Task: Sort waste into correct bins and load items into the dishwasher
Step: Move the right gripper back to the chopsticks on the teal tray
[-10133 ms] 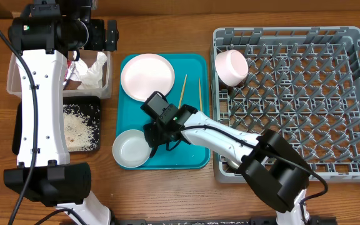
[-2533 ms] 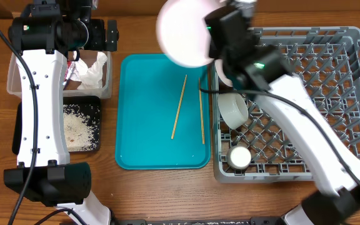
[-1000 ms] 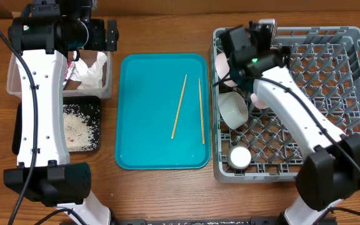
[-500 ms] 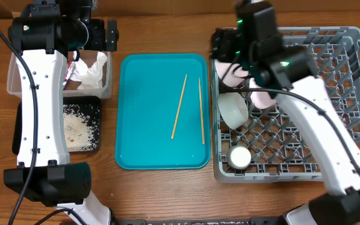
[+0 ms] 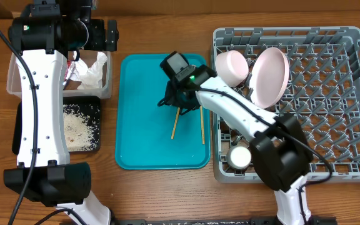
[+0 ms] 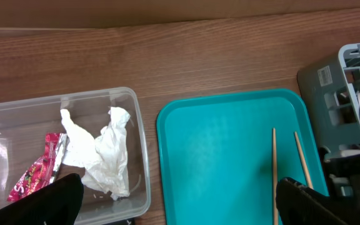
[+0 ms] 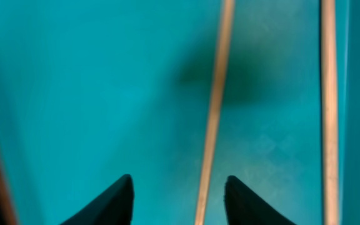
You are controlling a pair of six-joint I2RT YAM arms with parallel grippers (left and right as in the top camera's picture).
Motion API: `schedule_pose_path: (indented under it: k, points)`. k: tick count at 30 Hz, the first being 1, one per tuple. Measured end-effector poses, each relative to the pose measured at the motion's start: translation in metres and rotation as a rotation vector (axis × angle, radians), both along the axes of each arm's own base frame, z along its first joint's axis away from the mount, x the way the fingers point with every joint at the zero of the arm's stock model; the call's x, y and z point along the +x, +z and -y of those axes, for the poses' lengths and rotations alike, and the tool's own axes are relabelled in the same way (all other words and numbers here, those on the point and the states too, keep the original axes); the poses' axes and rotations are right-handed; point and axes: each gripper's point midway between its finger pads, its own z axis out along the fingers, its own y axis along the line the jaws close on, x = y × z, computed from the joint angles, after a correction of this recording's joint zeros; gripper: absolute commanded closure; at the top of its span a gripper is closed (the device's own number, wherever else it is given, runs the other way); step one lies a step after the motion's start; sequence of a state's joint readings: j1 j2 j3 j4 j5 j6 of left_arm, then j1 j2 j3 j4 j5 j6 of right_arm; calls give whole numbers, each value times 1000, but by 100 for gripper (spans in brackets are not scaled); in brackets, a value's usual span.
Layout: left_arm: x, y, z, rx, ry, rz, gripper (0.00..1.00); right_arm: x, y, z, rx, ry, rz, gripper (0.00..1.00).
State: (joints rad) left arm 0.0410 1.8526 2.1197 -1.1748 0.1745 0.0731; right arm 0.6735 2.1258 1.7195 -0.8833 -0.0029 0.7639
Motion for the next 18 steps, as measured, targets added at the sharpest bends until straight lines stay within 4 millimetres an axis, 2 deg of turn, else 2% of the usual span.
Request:
schedule_pose_path:
  k: [3,9,12,18]
  points:
    - [0,0,0,0,0,0,0,-2,-20,3,-28,-25,-35,57]
    - [0,0,0,0,0,0,0,-6,-42,6,-53,-60,-84,64]
    - [0,0,0,0,0,0,0,-9,-53,6,-61,-65,-108,72]
    - [0,0,0,0,0,0,0,-13,-56,3,-59,-72,-123,88]
